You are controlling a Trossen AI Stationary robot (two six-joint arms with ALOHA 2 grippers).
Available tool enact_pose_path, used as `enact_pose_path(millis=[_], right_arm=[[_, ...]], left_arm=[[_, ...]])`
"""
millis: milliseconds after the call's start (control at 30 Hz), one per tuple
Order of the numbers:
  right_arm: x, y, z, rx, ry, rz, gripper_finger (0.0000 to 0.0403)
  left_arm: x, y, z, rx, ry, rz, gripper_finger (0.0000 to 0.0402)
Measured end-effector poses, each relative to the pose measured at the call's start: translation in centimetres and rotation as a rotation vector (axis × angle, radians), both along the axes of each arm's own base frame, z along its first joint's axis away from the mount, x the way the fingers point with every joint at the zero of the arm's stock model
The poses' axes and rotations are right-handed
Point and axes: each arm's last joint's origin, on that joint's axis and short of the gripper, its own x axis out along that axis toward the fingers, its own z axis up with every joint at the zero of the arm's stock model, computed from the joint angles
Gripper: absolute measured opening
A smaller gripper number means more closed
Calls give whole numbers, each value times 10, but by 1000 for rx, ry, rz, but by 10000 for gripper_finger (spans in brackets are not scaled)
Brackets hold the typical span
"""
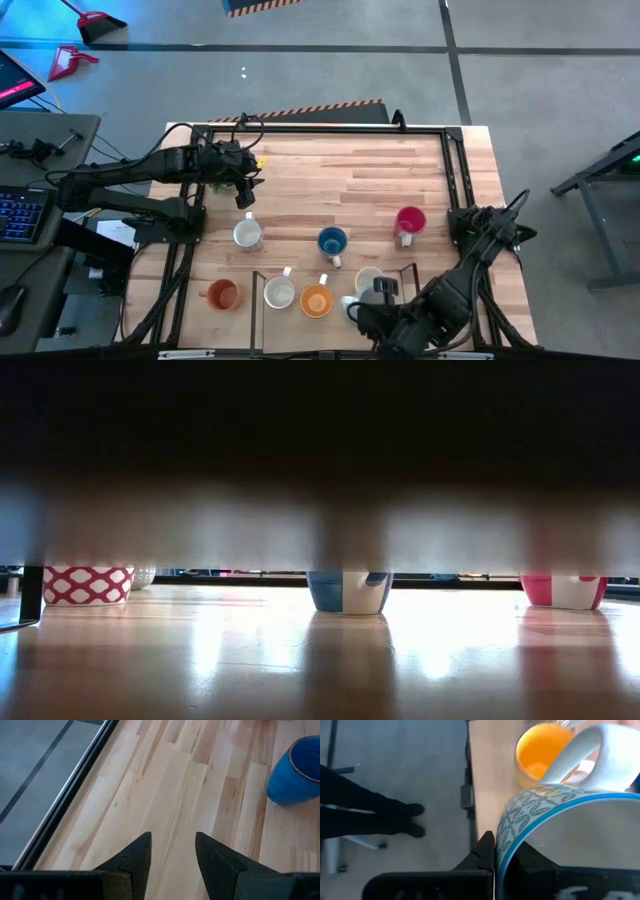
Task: Place coffee mugs
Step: Put the green pattern cup on the shelf
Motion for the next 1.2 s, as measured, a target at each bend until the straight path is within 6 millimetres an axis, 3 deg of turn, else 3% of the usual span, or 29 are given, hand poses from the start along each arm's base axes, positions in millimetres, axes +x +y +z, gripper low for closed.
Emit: enact_pose_path(millis=[267,600,1200], right_arm=[[13,28,-40,24,100,3,0],[27,45,-88,23,248,-35,0],[15,46,-97,62,417,-254,0]], left_arm=[[0,0,0,9,4,-10,142],[0,0,0,12,5,-13,142],[0,0,0,13,1,-14,142]])
